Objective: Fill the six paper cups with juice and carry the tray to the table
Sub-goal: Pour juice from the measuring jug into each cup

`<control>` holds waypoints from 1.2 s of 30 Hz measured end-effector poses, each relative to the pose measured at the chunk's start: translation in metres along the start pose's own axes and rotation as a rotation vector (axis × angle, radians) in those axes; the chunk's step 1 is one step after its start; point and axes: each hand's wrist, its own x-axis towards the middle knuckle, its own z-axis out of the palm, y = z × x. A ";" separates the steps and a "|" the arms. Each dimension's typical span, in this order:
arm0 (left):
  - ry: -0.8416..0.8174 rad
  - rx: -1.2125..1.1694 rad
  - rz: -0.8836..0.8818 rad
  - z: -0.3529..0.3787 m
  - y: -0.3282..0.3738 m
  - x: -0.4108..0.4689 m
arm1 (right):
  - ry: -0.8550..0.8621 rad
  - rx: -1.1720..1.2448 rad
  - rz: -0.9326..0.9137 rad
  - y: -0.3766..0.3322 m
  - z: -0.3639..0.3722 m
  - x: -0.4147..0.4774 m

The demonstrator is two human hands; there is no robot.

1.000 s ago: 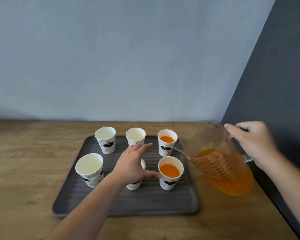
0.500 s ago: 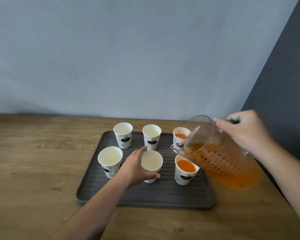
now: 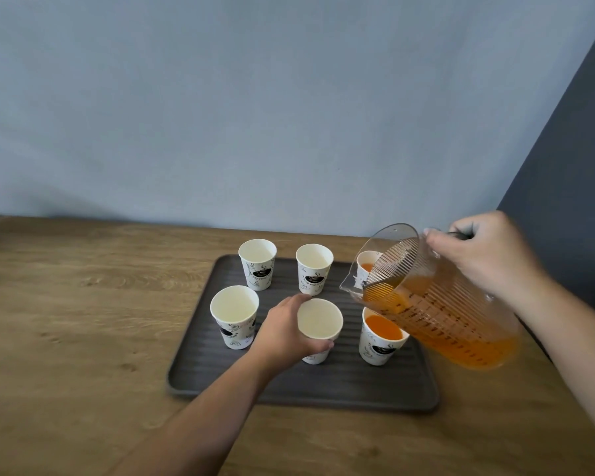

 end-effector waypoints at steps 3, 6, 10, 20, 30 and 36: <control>-0.006 0.000 0.012 -0.001 -0.001 -0.002 | -0.001 0.008 0.041 -0.004 -0.002 -0.010; -0.011 0.009 0.032 -0.001 -0.002 -0.006 | -0.005 0.023 0.093 -0.008 -0.004 -0.024; -0.013 0.012 0.050 -0.003 -0.005 -0.011 | -0.003 -0.019 0.140 -0.011 -0.005 -0.046; -0.066 0.042 0.090 -0.007 -0.015 -0.015 | 0.006 -0.089 0.218 -0.029 0.001 -0.085; -0.111 0.014 0.126 -0.012 -0.018 -0.016 | -0.047 -0.133 0.311 -0.048 0.009 -0.092; -0.119 -0.004 0.133 -0.013 -0.017 -0.017 | -0.076 -0.191 0.336 -0.051 0.011 -0.092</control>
